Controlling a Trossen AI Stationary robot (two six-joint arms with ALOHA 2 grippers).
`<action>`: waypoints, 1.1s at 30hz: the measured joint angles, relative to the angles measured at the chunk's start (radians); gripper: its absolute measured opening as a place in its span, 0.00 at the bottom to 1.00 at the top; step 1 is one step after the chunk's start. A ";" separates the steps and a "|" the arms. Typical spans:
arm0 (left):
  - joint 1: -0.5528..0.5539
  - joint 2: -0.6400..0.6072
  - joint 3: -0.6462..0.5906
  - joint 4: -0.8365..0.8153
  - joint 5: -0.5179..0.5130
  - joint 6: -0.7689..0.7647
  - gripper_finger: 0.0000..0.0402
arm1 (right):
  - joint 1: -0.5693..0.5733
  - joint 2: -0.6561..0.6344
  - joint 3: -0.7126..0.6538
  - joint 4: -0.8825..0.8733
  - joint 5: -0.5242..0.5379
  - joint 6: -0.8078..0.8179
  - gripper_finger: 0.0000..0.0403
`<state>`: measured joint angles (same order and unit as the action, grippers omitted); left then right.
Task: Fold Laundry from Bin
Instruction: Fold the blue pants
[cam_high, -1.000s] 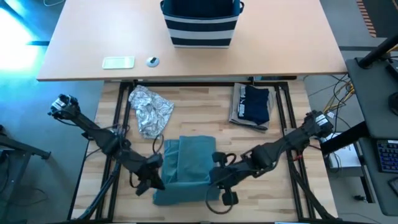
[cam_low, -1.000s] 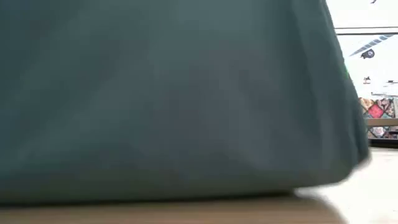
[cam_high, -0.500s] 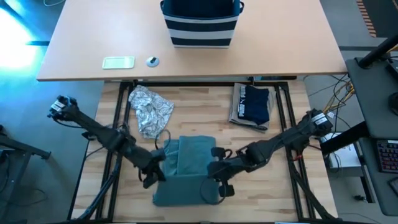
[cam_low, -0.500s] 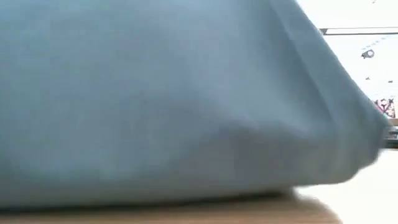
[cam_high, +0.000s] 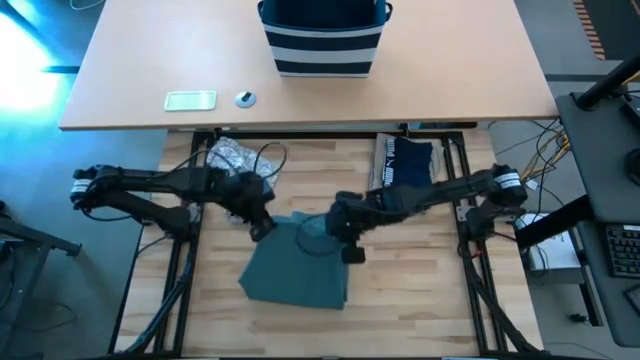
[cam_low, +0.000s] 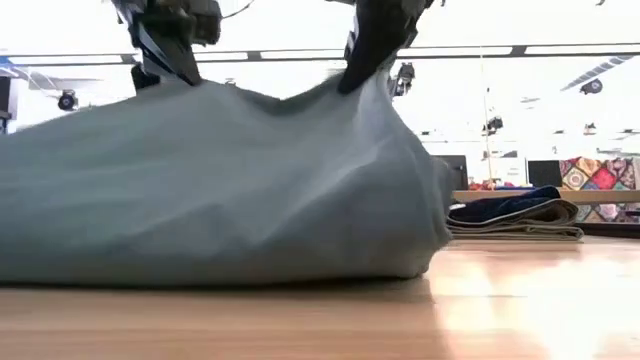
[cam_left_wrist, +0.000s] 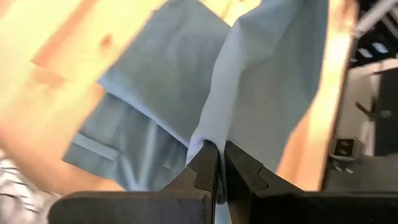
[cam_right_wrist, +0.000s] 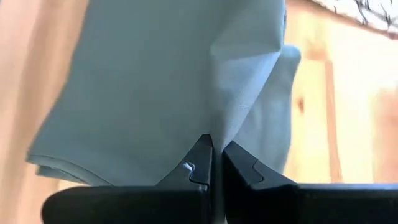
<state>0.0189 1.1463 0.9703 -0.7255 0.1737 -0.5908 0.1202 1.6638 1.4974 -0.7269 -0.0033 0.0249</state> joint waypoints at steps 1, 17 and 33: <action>0.023 0.009 -0.001 -0.001 0.001 0.018 0.00 | -0.016 0.004 -0.007 0.000 -0.012 -0.009 0.02; 0.125 0.276 -0.003 -0.002 -0.075 0.145 0.00 | -0.125 0.081 -0.131 0.073 -0.075 -0.029 0.02; 0.133 0.282 -0.004 -0.062 -0.174 0.145 0.15 | -0.145 0.063 -0.106 0.042 0.156 -0.050 0.45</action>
<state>0.1521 1.4280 0.9665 -0.7876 -0.0001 -0.4459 -0.0250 1.7265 1.3916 -0.6845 0.1526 -0.0253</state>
